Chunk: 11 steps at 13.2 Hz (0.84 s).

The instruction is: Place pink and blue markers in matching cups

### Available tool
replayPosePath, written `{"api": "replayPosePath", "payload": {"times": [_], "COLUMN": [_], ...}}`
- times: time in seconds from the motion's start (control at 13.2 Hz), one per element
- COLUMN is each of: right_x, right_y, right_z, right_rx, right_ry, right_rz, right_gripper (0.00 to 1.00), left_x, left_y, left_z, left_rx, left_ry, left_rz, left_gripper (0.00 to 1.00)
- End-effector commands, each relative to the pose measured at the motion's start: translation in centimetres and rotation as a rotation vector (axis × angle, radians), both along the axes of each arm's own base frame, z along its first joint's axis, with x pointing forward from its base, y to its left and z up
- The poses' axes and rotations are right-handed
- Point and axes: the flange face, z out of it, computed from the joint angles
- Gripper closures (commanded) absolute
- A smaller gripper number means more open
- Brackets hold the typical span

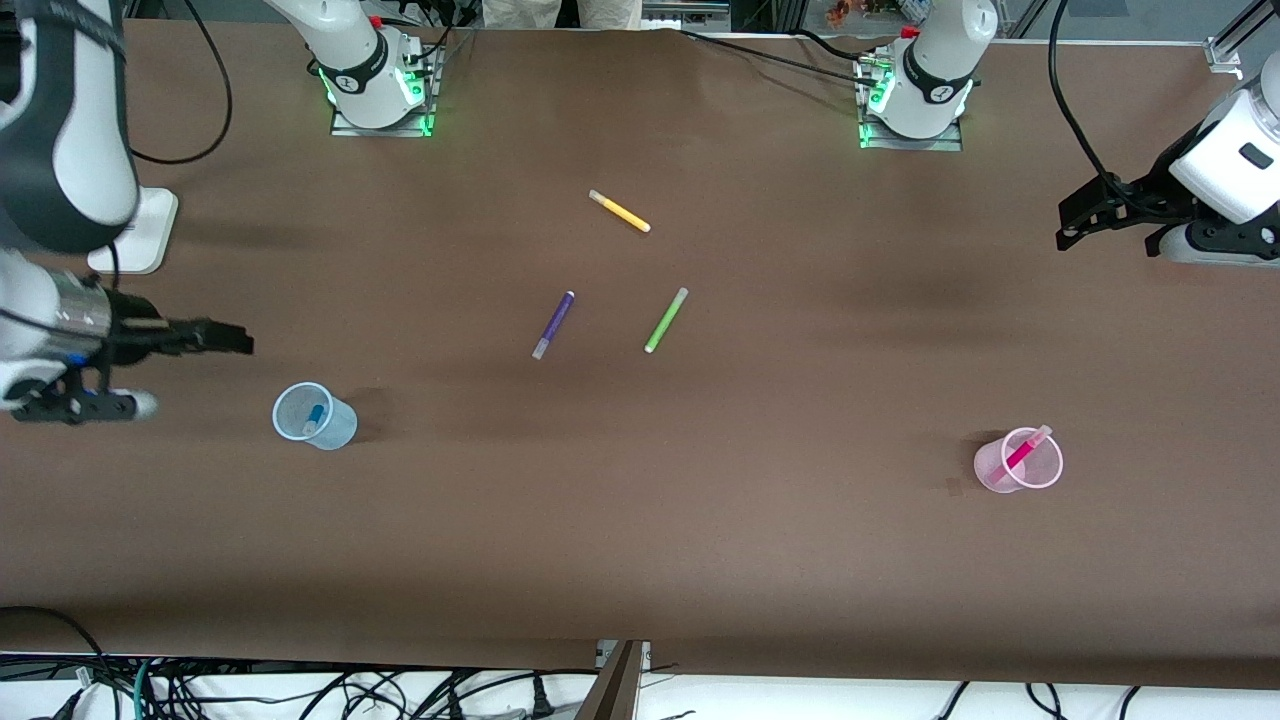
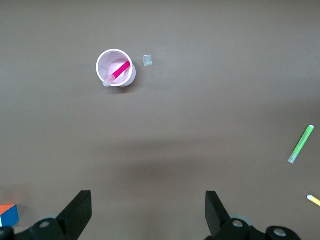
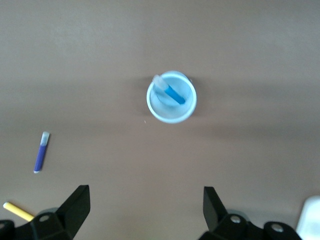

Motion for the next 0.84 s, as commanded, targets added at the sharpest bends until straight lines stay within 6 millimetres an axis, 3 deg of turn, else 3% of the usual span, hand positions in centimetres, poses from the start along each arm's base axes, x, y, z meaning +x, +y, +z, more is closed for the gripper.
{"api": "replayPosePath", "payload": {"times": [0.0,0.23,0.38,0.76], "right_x": [-5.6,-8.0,-8.8,-9.7], "right_y": [-0.8,-2.2,-2.9,-4.3], "right_z": [3.8,7.7,9.3,10.1], "right_rx": [-0.014,-0.106,-0.111,-0.097], "right_ry": [-0.021,-0.08,-0.108,-0.063], "right_rz": [-0.019,-0.004,-0.016,-0.053], "right_gripper": [0.0,0.0,0.0,0.0], "left_x": [-0.9,-1.7,-2.0,-1.9], "left_y": [0.1,0.9,0.7,1.0], "left_z": [0.4,1.7,0.2,-0.1], "left_rx": [-0.018,-0.024,-0.022,-0.019], "left_ry": [-0.005,-0.027,0.031,0.048], "left_rz": [-0.023,-0.011,-0.031,-0.025], "left_gripper": [0.0,0.0,0.0,0.0]}}
